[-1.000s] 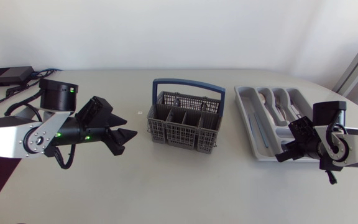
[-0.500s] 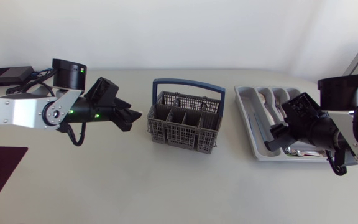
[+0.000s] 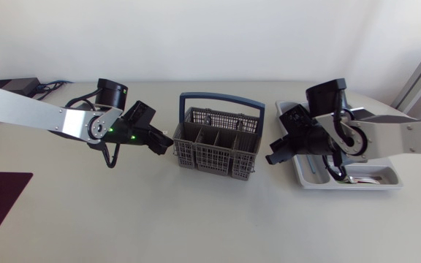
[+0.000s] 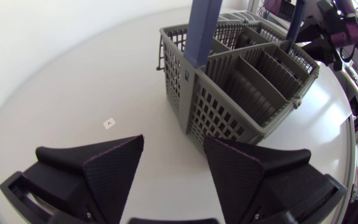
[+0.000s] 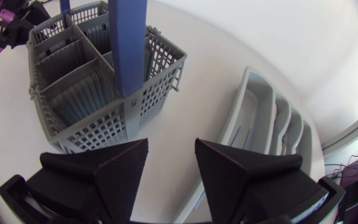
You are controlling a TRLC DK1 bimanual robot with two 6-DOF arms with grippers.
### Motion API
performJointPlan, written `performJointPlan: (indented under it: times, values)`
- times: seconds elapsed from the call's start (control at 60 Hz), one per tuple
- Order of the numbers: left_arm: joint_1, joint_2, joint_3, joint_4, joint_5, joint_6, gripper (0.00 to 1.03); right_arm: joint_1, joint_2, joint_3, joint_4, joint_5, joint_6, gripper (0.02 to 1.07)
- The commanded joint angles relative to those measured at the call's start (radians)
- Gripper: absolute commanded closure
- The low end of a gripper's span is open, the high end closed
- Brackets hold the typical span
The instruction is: Sort the cutlery from the basket into the organizer compartments.
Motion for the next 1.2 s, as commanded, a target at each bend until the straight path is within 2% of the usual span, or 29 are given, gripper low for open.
performJointPlan:
  times: [0.0,0.533,0.867,1.183]
  values:
    - [-0.006,0.019,0.028,-0.002,0.0,-0.017,0.37,0.024,0.057,0.056,0.01,-0.006,0.037,0.5]
    - [0.006,-0.053,-0.076,0.005,0.019,0.007,0.36,0.109,0.224,0.254,-0.019,0.012,0.043,0.5]
    - [0.019,-0.142,-0.176,0.021,0.026,0.04,0.36,0.148,0.233,0.254,-0.036,0.044,0.055,0.5]
    - [0.02,-0.164,-0.191,0.024,0.026,0.041,0.36,0.155,0.22,0.236,-0.034,0.08,0.06,0.5]
